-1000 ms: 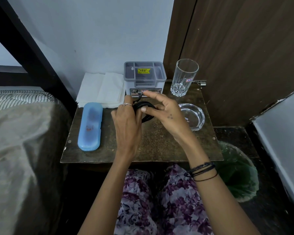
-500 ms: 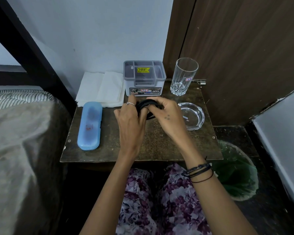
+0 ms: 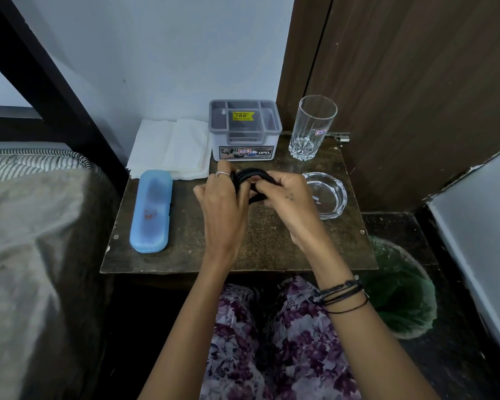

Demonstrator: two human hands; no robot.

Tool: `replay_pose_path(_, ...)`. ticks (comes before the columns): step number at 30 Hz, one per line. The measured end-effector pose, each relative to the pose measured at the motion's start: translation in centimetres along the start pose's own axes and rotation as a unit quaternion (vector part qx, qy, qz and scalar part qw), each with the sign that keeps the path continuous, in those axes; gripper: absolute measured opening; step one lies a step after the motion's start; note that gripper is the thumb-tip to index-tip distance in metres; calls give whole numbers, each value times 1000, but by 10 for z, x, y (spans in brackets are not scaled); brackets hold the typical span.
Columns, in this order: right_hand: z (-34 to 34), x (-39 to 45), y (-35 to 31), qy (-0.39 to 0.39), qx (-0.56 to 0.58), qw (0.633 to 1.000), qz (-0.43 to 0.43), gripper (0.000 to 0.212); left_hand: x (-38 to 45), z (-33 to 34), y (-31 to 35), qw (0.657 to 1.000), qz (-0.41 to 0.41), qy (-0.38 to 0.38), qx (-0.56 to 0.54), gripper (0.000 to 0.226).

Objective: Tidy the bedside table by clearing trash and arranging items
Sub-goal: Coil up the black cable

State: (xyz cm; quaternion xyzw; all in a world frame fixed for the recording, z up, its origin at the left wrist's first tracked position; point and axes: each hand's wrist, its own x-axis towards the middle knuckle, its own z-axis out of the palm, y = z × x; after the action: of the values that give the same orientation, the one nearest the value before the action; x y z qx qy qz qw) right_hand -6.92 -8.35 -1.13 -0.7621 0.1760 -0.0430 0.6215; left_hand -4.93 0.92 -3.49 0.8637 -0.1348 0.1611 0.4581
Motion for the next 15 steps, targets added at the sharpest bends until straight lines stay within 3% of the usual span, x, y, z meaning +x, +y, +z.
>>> replay_pose_path(3, 1, 2, -1, 16, 39, 999, 34, 14, 1, 1, -1, 1000, -8, -9, 27, 10)
replay_pose_path(11, -4, 1, -4, 23, 142, 984, 107, 40, 5, -1, 1, 999, -24, -44, -3, 12)
replay_pose_path(15, -11, 1, -6, -3, 177, 977, 121, 42, 8, -6, 6, 993, -48, -88, -55, 10)
